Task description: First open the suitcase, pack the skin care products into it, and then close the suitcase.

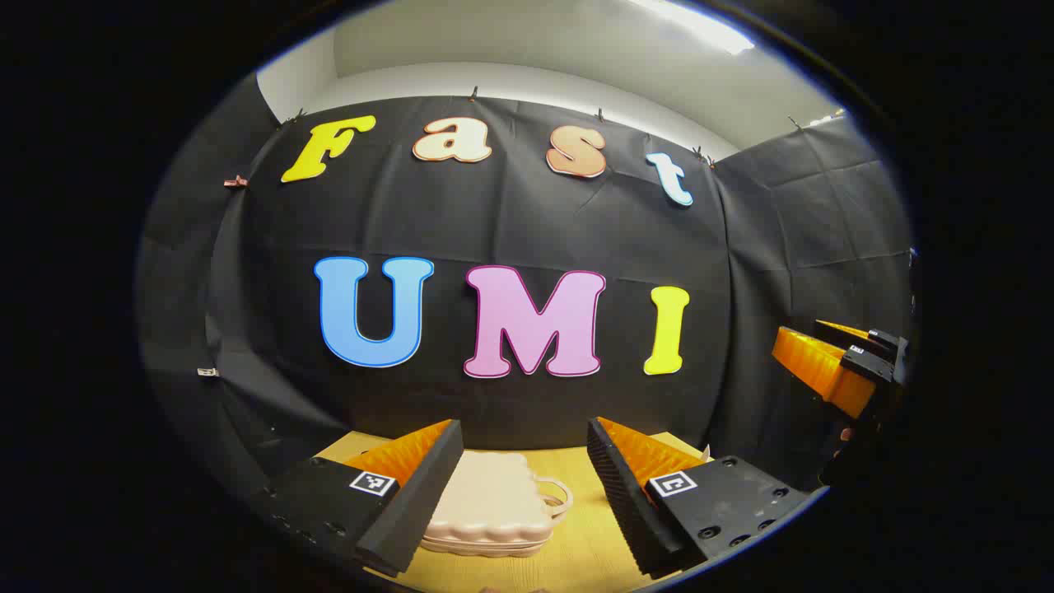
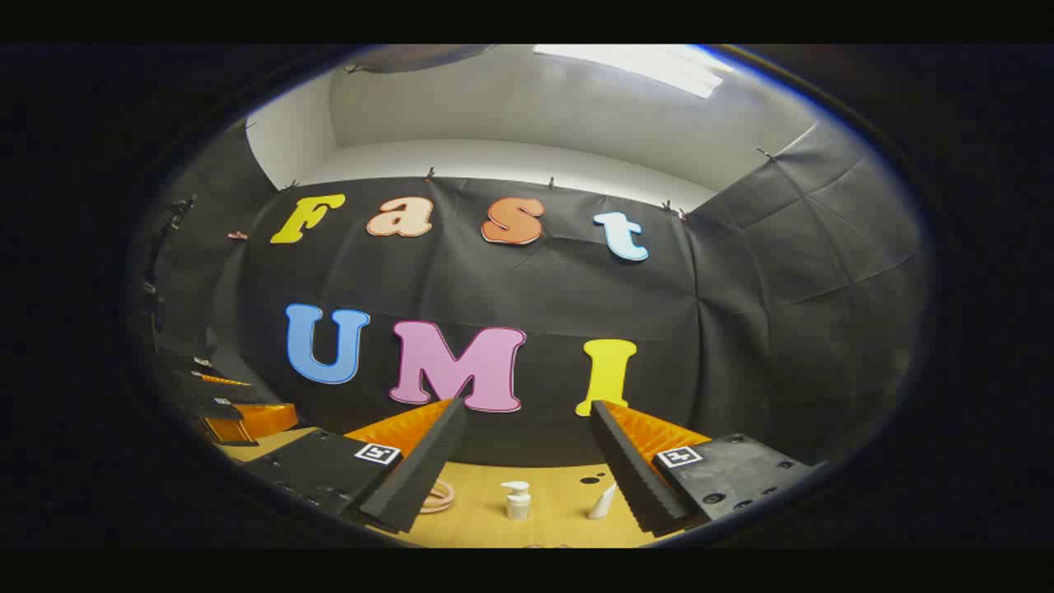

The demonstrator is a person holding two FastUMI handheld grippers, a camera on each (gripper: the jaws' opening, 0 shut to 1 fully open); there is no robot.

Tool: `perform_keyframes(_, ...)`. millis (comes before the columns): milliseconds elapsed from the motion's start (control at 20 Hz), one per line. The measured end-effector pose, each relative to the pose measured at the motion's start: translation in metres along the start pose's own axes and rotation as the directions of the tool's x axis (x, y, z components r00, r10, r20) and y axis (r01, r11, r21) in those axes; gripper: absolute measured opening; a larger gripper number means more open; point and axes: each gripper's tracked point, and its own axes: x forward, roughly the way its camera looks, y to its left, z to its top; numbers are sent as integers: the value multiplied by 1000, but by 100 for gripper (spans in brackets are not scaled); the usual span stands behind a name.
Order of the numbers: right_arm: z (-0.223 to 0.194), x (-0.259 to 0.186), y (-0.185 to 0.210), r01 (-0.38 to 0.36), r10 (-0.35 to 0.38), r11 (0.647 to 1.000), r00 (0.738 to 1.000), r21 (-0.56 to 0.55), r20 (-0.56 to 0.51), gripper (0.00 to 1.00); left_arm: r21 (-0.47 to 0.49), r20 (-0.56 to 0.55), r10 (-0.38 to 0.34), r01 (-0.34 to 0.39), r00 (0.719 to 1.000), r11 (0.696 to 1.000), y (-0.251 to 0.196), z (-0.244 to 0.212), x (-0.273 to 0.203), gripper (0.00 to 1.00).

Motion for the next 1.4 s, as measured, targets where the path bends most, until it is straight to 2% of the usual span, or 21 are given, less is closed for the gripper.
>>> perform_keyframes(1000,-32,34,-15,-20,20,1000,999,12,-34,96,-10,-55,23,-23,998,1000,-9,-28,36,96)
perform_keyframes(1200,-39,39,-28,0,1,1000,999,8,-47,96,-10,-80,4,-5,997,1000,-22,-36,57,96)
perform_keyframes(1400,-57,50,-40,0,0,1000,997,1,-81,96,-20,-142,-26,23,990,1000,-41,-72,95,96)
